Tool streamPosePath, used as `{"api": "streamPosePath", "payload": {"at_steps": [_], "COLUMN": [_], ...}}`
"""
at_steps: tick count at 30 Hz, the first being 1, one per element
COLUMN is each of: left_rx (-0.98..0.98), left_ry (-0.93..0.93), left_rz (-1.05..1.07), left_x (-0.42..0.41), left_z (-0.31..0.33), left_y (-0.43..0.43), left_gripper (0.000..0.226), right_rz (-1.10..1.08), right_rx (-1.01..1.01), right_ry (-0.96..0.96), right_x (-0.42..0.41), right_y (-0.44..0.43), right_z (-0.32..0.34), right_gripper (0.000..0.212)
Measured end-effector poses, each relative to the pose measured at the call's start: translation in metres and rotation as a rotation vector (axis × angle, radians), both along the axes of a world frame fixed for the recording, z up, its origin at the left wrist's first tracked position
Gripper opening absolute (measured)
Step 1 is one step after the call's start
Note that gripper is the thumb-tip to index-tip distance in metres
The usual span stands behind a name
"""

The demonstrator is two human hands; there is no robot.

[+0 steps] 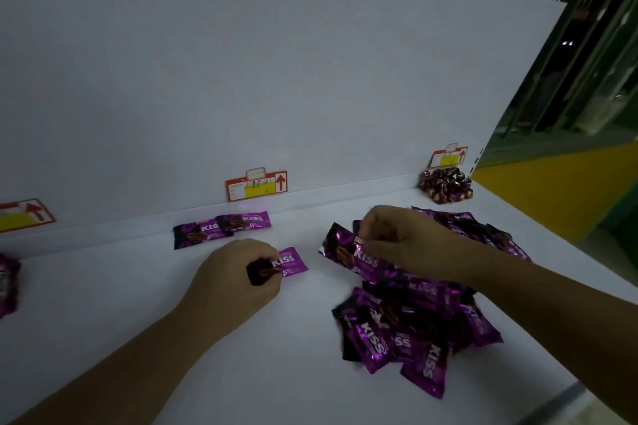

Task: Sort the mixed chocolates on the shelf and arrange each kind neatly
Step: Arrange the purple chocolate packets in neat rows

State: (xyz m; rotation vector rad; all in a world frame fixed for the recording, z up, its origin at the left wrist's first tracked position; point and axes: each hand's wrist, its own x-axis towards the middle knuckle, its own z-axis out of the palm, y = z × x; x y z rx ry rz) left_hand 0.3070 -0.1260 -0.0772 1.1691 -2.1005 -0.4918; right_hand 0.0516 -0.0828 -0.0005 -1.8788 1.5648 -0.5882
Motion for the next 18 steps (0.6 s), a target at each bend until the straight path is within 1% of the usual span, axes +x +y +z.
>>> {"api": "streamPosePath", "payload": {"at_steps": [2,5,7,8,11,12,16,18], "left_rx": [0.006,-0.006,-0.014,-0.023,-0.087,-0.103,-0.091,-0.089], "left_ry": [-0.024,-0.09,-0.109,-0.116,-0.154,-0.164,-0.172,-0.166], "left_rz": [0.033,0.058,0.073,0.085,0.133,0.149,0.164,0.154], "left_x": [-0.002,-0.006,-0.008,-0.009,-0.01,-0.01,-0.01,-0.011], "left_z": [-0.002,-0.004,-0.005,-0.005,-0.006,-0.006,-0.004,-0.001], "left_y": [0.0,0.0,0.0,-0.001,-0.002,-0.002,-0.001,-0.001], "left_gripper": [0.029,0.032,0.035,0.035,0.031,0.032,0.042,0.049], "right_rz": [0.015,-0.019,0.001,0.032,0.144,0.175,0.287,0.335], "right_rx": [-0.007,-0.009,-0.013,-0.028,-0.11,-0.141,-0.263,-0.297], "right_ry": [-0.03,-0.017,-0.017,0.015,0.201,0.238,0.351,0.381], "right_x": [0.0,0.001,0.003,0.005,0.008,0.01,0.018,0.021], "right_y": [-0.009,-0.029,-0.042,-0.048,-0.065,-0.07,-0.093,-0.102], "right_z": [-0.005,-0.008,-0.009,-0.008,-0.011,-0.012,-0.02,-0.023], "right_gripper": [0.003,0.014,0.011,0.005,0.022,0.025,0.035,0.034]}}
